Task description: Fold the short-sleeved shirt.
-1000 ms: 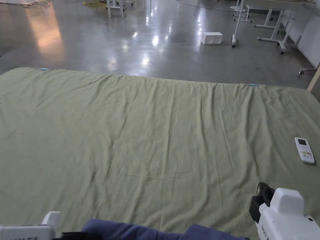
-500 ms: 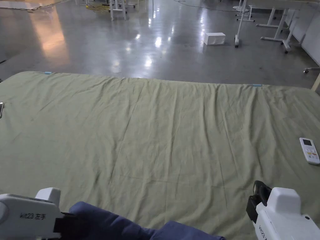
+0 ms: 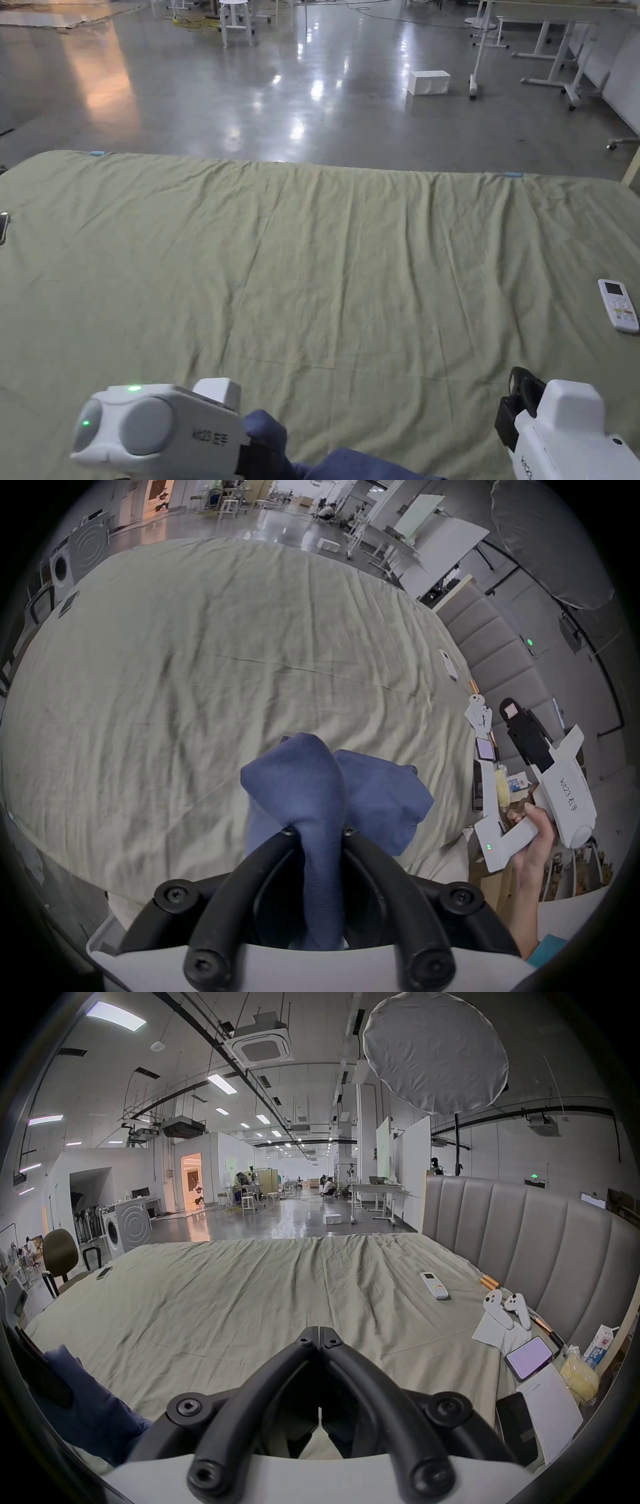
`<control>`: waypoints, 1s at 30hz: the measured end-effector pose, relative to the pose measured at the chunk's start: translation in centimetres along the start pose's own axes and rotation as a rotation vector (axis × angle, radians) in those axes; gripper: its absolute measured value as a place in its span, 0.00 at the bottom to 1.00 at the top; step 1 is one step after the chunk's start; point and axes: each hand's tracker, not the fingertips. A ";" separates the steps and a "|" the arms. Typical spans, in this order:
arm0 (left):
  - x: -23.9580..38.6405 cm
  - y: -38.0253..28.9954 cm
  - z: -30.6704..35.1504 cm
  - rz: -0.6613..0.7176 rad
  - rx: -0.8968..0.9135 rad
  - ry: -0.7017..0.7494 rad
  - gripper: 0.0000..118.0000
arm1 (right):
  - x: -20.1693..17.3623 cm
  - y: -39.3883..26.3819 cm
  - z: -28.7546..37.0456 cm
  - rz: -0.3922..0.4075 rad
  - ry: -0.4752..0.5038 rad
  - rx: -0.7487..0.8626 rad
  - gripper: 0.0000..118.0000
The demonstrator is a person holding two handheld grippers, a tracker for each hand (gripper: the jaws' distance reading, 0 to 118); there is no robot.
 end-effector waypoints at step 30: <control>8.7 -1.4 -8.9 0.049 -0.054 -0.250 0.47 | 2.8 -0.6 1.2 -0.007 -0.053 -0.043 0.00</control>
